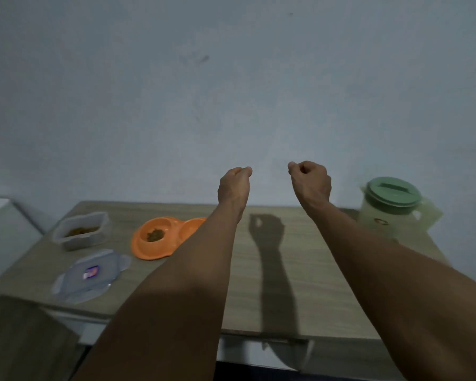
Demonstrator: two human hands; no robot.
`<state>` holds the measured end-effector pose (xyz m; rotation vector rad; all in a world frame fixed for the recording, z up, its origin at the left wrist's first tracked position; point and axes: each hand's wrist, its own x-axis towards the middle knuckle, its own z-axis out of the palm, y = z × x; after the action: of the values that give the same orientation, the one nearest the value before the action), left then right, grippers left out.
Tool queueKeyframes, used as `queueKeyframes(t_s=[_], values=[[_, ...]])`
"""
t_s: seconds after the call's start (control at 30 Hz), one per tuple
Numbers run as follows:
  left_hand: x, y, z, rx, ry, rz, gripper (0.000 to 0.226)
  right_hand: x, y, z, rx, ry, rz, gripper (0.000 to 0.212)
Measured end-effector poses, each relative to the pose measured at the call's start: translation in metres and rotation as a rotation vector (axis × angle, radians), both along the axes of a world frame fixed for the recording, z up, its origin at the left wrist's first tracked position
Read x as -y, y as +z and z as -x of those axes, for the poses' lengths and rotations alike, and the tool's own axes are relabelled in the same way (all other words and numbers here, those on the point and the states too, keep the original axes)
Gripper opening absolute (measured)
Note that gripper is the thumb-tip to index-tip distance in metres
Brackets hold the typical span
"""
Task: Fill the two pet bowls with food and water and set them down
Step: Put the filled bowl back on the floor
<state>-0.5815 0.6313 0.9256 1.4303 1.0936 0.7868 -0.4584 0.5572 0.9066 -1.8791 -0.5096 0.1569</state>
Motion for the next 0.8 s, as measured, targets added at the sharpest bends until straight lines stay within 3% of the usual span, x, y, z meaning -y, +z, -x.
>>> queueKeyframes(t_s=[0.2, 0.43, 0.7, 0.8], values=[[-0.076, -0.025, 0.089, -0.051, 0.026, -0.030, 0.035, -0.069, -0.033, 0.076, -0.036, 0.049, 0.104, 0.026], [-0.168, -0.078, 0.180, -0.355, 0.104, 0.002, 0.019, -0.123, -0.098, 0.148, -0.143, -0.035, 0.308, 0.021], [-0.204, -0.134, 0.204, -0.682, 0.082, 0.020, 0.039, -0.138, -0.145, 0.153, -0.303, -0.022, 0.504, 0.060], [-0.215, -0.143, 0.202, -0.745, 0.050, 0.015, 0.047, -0.145, -0.154, 0.155, -0.319, -0.022, 0.536, 0.064]])
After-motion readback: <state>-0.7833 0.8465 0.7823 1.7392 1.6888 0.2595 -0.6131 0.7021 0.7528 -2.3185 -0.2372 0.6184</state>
